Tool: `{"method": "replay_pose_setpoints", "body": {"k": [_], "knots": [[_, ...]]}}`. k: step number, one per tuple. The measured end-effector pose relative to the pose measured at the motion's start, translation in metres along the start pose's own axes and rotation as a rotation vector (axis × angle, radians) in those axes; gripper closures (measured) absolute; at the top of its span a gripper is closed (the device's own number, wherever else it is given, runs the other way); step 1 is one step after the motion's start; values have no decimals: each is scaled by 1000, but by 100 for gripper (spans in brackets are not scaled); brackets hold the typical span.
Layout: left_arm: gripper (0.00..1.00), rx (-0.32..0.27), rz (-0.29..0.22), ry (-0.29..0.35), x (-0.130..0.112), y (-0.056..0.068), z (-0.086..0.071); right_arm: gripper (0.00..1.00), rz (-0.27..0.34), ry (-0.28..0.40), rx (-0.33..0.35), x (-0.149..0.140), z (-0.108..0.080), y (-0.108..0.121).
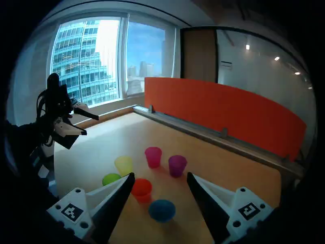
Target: Pour water
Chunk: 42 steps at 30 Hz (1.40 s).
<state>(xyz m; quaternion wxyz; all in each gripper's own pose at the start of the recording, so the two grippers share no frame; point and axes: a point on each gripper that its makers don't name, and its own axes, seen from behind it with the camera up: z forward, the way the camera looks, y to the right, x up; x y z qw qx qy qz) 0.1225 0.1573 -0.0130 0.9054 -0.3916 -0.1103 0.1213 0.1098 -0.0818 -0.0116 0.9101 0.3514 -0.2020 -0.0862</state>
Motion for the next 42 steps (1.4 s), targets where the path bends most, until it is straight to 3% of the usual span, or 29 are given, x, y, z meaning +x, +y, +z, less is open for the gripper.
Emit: {"method": "replay_pose_setpoints", "body": {"k": [14,24,33,42], "knots": [[2,-60,27,-64,-25,18,14,0,-16,-95,12,-27,11,2],[2,-105,35,-123,-55,35,28,0,-15,-147,23,-53,24,3],[2,-143,28,-163,-80,50,39,0,4,-176,33,-76,34,4],[2,-158,8,-191,-96,56,47,0,8,-194,26,-92,42,8]]}}
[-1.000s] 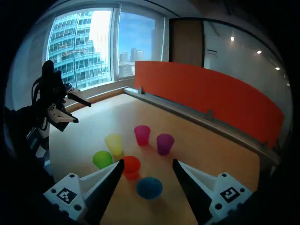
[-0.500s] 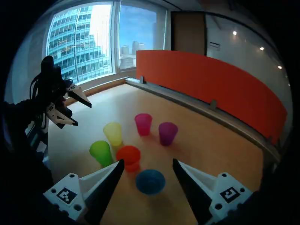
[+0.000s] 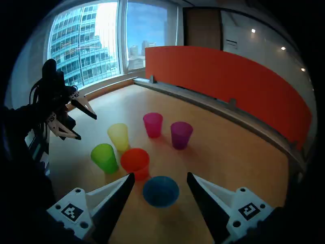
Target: Pour water
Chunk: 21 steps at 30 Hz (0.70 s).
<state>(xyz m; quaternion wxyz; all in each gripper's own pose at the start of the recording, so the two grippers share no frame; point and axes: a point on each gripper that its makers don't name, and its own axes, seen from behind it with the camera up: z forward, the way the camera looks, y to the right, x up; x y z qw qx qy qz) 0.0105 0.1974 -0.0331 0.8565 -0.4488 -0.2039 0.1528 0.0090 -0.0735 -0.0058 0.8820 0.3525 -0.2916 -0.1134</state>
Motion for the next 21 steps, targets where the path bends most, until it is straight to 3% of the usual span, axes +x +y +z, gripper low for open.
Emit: {"method": "replay_pose_setpoints", "body": {"k": [21], "knots": [[2,-41,-23,-38,-29,18,23,0,-7,-63,-4,-39,24,1]]}}
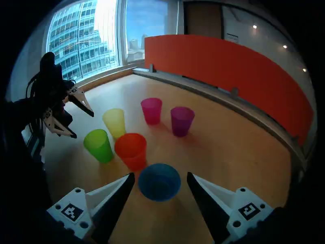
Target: Pour water
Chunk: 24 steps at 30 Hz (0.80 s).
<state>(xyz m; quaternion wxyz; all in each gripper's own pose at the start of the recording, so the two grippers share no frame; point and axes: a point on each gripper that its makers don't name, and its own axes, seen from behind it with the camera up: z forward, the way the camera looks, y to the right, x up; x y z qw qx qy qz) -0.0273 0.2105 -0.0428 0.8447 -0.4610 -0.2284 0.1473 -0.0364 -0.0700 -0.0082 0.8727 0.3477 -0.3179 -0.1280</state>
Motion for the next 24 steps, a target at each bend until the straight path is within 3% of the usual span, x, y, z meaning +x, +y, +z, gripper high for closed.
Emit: {"method": "replay_pose_setpoints", "body": {"k": [24], "knots": [[2,-31,-13,-50,-26,14,34,0,-13,-49,-4,-29,15,1]]}}
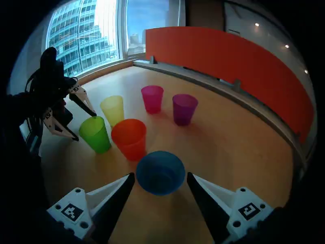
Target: Pour water
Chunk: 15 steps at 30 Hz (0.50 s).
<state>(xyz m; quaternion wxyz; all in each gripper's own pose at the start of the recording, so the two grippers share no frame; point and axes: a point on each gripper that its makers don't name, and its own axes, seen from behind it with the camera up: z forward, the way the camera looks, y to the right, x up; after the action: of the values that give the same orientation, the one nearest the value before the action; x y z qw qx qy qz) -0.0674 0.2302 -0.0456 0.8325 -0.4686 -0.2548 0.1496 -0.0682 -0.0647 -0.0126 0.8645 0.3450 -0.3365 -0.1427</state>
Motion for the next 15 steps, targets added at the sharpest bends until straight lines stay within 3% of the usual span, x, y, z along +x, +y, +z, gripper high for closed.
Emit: {"method": "replay_pose_setpoints", "body": {"k": [15], "knots": [[2,-12,-13,-13,1,1,13,0,1,-16,2,-6,16,1]]}}
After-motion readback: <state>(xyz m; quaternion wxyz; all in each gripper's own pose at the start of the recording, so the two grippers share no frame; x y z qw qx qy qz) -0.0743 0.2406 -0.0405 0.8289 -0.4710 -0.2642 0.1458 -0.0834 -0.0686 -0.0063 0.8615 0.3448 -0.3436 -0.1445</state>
